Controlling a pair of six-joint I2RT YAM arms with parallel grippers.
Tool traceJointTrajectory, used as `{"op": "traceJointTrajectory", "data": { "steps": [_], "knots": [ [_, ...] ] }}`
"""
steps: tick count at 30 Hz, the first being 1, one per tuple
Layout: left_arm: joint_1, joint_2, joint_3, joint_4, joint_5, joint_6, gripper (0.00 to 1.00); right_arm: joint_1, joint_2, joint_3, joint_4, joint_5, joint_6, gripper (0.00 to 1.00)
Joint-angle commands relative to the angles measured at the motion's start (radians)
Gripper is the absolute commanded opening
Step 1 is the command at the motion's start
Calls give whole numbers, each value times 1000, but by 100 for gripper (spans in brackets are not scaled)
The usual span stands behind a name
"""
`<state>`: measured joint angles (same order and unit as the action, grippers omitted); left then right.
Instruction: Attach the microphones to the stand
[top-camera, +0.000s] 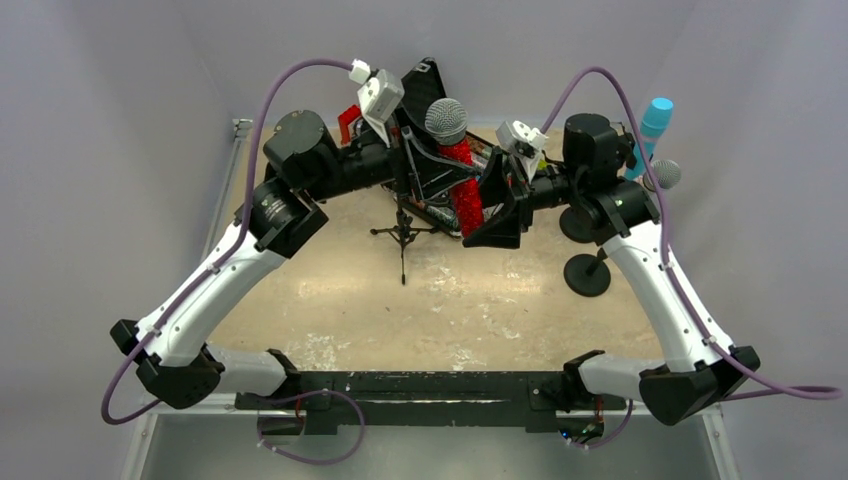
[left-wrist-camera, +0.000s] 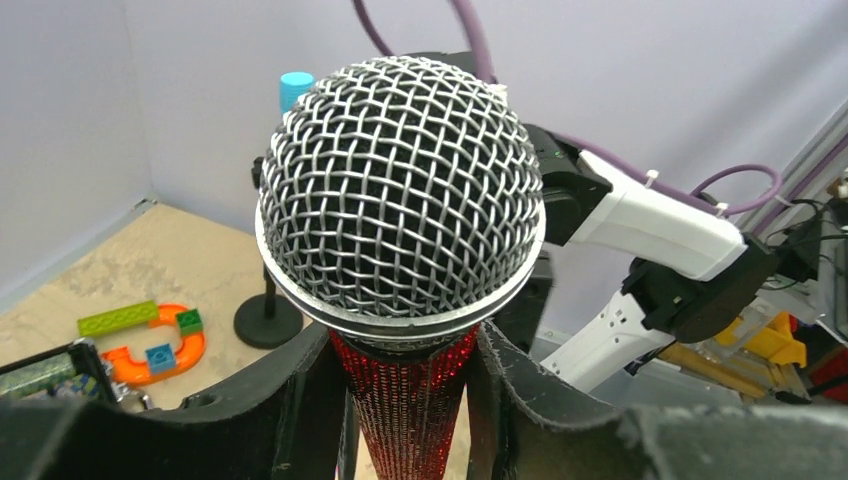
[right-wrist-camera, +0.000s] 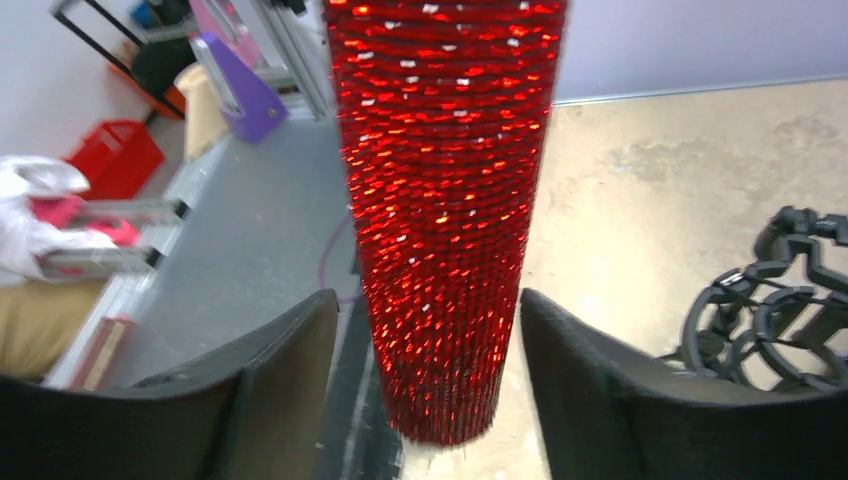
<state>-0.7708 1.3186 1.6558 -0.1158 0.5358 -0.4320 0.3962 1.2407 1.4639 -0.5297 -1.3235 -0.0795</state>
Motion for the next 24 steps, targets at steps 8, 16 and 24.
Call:
{"op": "traceJointTrajectory", "data": {
  "steps": [8,16,24],
  "knots": [
    [122,-129,1,-159,-163,97,0,-152,-95,-10,-79,43,-162,93],
    [155,1,151,-172,-210,125,0,-163,-158,-186,-64,63,-265,94],
    [161,134,241,-145,-263,192,0,-164,-185,-342,60,55,-280,93]
  ]
}}
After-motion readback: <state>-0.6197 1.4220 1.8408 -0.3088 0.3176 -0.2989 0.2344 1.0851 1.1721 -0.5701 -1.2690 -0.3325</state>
